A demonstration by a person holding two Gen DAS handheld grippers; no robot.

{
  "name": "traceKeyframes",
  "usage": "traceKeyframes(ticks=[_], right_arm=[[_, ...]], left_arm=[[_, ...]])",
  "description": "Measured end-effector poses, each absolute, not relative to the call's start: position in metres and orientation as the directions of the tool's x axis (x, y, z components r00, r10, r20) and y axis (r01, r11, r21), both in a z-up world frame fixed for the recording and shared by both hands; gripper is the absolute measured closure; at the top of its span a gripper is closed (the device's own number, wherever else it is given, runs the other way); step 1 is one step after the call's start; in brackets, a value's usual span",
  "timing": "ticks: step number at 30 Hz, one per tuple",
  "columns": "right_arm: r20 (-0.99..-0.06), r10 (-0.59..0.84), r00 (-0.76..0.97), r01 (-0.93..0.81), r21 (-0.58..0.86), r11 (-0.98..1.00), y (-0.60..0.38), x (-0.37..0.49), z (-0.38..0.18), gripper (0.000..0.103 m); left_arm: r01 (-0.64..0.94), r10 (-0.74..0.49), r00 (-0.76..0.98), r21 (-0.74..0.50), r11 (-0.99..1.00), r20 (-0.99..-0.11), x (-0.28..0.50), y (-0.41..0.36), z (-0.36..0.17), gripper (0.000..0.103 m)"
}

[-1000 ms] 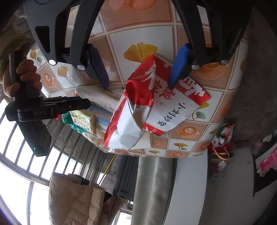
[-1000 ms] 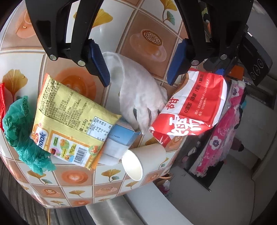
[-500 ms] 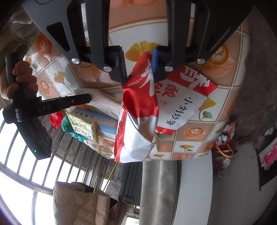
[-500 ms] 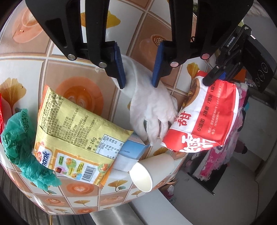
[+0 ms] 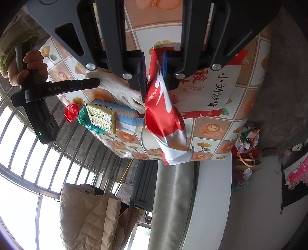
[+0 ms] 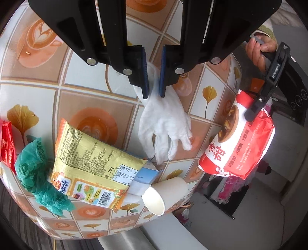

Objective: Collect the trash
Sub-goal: 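Grasp the red snack bag with the left gripper while the right approaches the white glove, then close the right gripper on the white glove while the left holds the red bag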

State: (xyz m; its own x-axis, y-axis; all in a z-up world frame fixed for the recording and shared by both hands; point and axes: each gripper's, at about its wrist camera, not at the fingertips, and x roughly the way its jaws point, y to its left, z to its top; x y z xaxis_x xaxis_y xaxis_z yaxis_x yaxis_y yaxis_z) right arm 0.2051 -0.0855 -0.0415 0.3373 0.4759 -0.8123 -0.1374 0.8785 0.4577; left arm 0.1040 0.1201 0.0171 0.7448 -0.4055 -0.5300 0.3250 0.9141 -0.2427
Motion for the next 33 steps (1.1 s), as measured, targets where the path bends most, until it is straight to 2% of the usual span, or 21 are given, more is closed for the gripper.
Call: traceKeyframes(ticks=[3,6,20,22,24,33], right_arm=[[-0.824,0.448,0.347,-0.157,0.420,0.894,-0.084,0.206,-0.041,0.062],[-0.841,0.416,0.346,-0.171,0.380,0.909,-0.075,0.214,-0.040,0.055],[-0.854,0.391,0.343,-0.176,0.350,0.920,-0.053,0.240,-0.047,0.052],[-0.854,0.388,0.347,-0.168,0.350,0.922,-0.053,0.242,-0.047,0.053],[-0.854,0.387,0.347,-0.165,0.351,0.922,-0.052,0.243,-0.047,0.063],[-0.837,0.384,0.389,-0.172,0.343,0.923,-0.047,0.236,-0.037,0.089]], left_arm=[[0.324,-0.410,0.758,-0.251,0.912,-0.507,0.102,0.122,0.020,0.092],[0.330,-0.421,0.770,-0.265,0.906,-0.479,0.099,0.124,0.024,0.092],[0.335,-0.448,0.762,-0.309,0.890,-0.467,0.104,0.127,0.024,0.092],[0.333,-0.453,0.760,-0.319,0.887,-0.465,0.105,0.128,0.023,0.092],[0.334,-0.454,0.761,-0.320,0.887,-0.464,0.105,0.129,0.023,0.092],[0.328,-0.452,0.766,-0.327,0.886,-0.456,0.105,0.131,0.023,0.092]])
